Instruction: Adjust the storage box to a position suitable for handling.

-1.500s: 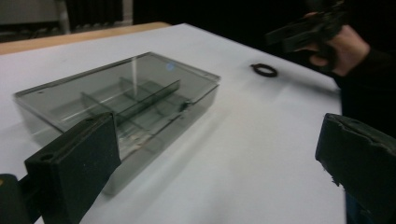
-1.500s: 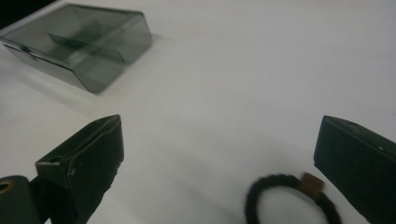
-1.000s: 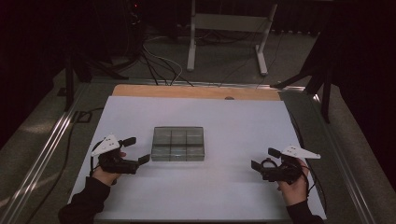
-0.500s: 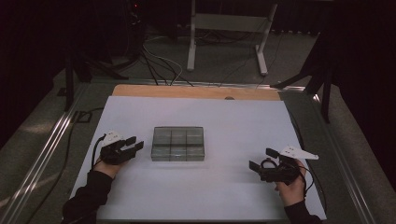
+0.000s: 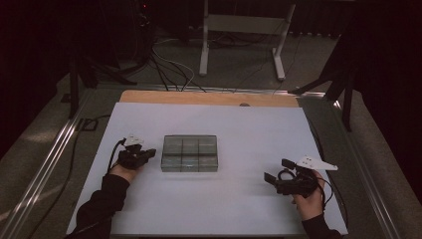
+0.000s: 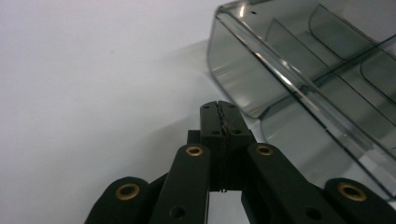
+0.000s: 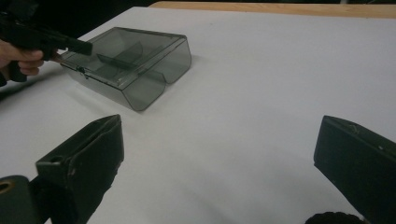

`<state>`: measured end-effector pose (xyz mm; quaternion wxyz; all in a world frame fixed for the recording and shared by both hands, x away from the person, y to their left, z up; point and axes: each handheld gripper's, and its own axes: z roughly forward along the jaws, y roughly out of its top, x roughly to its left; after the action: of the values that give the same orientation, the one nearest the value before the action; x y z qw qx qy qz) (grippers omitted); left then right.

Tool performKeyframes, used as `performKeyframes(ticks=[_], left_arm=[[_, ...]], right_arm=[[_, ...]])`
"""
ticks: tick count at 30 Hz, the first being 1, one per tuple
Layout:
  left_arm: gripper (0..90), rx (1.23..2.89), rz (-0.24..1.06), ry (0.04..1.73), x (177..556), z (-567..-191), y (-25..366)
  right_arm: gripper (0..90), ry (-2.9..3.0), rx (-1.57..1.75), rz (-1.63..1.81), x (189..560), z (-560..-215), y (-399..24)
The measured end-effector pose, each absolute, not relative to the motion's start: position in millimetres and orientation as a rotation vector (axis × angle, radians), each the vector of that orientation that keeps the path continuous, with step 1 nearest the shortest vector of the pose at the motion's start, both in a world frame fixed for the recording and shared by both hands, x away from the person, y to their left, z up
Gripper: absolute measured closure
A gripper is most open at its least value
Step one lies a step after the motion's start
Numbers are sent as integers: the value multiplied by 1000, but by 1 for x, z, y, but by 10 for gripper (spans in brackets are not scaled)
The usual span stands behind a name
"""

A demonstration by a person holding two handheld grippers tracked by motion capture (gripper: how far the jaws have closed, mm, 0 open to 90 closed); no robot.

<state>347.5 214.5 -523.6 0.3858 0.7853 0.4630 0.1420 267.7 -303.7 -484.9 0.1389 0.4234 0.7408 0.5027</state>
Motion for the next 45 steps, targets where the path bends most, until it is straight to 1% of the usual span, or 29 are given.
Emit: performKeyframes(ticks=[4, 8, 11, 15, 21, 29, 30, 33, 36, 38, 40, 44, 45], left_arm=[[900, 2022, 347, 1156, 348, -524, 205], [900, 2026, 337, 1131, 348, -524, 200], [900, 2033, 338, 1126, 349, -524, 198], [900, 2022, 316, 1139, 352, -525, 199], [900, 2026, 304, 1128, 354, -525, 190], [900, 2045, 288, 1089, 358, -525, 172], [900, 2044, 284, 1086, 358, -525, 169], [900, 2048, 277, 1073, 360, -525, 162], [900, 2053, 272, 1061, 361, -525, 154], [900, 2056, 269, 1055, 361, -525, 149], [900, 2059, 265, 1043, 362, -525, 145], [900, 2058, 249, 1040, 364, -525, 136], [900, 2056, 247, 1042, 364, -525, 134]], right_arm=[[15, 2135, 1205, 1482, 267, -485, -305], [15, 2115, 1084, 1533, 265, -484, -304], [15, 2089, 999, 1496, 263, -483, -300], [15, 2068, 949, 1501, 260, -482, -294], [15, 2061, 959, 1582, 266, -480, -287], [22, 2135, 968, 1520, 280, -480, -274], [51, 2142, 972, 1515, 282, -481, -274], [70, 2154, 1008, 1519, 290, -482, -272], [165, 2158, 1066, 1520, 299, -484, -271], [199, 2152, 1116, 1499, 306, -485, -270], [276, 2145, 1150, 1462, 312, -485, -268], [461, 2148, 1168, 1416, 324, -487, -264], [539, 2151, 1155, 1399, 326, -487, -263]])
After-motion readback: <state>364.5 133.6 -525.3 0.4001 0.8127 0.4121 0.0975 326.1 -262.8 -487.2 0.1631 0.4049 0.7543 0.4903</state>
